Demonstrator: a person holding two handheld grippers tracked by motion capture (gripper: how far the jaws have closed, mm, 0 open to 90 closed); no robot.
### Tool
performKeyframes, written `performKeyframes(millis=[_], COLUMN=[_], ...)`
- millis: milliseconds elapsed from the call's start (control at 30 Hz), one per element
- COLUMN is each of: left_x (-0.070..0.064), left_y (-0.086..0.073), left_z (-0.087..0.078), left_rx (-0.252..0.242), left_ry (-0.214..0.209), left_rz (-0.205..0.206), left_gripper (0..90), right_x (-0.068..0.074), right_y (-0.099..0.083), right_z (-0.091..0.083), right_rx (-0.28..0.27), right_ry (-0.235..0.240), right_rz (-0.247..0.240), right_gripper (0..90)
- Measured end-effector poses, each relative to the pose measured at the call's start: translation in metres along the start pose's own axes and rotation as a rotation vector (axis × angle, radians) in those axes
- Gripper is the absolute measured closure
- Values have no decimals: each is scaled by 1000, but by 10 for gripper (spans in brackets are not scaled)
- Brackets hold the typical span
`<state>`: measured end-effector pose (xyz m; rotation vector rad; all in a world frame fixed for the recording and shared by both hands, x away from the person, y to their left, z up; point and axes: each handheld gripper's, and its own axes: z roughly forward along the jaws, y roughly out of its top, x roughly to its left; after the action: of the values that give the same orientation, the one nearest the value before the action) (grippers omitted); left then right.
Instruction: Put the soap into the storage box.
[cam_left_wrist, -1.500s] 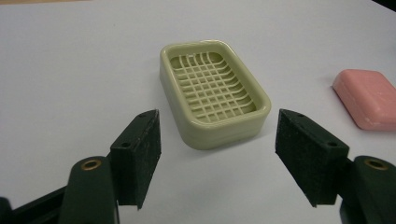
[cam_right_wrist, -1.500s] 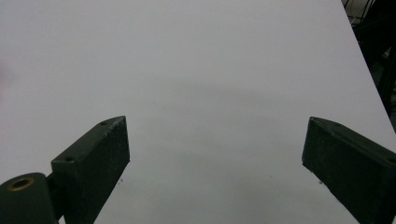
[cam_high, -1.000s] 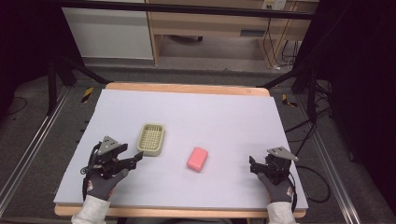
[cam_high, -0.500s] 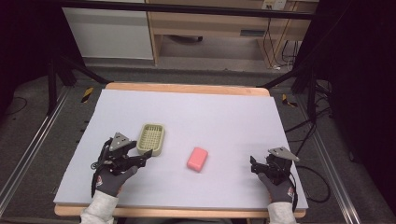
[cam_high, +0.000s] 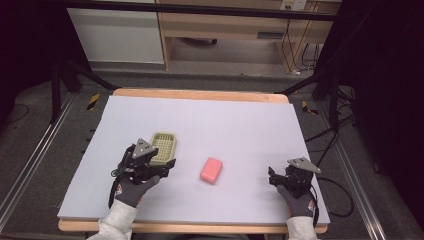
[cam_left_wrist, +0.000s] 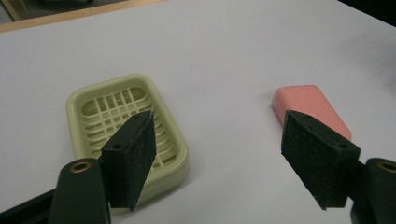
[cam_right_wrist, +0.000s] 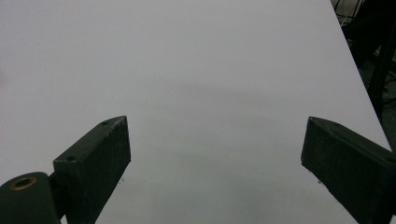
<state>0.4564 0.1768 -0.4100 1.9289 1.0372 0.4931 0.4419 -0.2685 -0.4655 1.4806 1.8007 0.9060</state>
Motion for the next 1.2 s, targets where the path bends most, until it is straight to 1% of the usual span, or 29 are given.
performKeyframes(millis=[133,233,367,633,700,800,967,1067,1200], left_x=[-7,-11,-15,-18,-21,-23,-31,-36,-42], left_y=[5,9,12,16,17,18,22,23,24], left_z=[4,8,11,15,17,19,26,29,35], left_rx=[-4,2,-2,4,8,13,21,29,33], left_ry=[-11,-14,-23,-27,-31,-35,-48,-58,-66], left_rz=[15,28,33,34,44,48,59,73,77], left_gripper=[260,258,256,250,248,243,239,237,233], right_x=[0,0,0,0,0,0,0,0,0], right_y=[0,0,1,1,0,1,1,1,1], right_z=[0,0,0,0,0,0,0,0,0], right_rx=[0,-1,-5,-2,3,-2,-2,-3,-5], right_ry=[4,3,-1,3,4,4,2,1,-1], right_rz=[5,2,1,4,3,-1,-3,-1,0], right_gripper=[85,85,85,86,86,86,86,90,98])
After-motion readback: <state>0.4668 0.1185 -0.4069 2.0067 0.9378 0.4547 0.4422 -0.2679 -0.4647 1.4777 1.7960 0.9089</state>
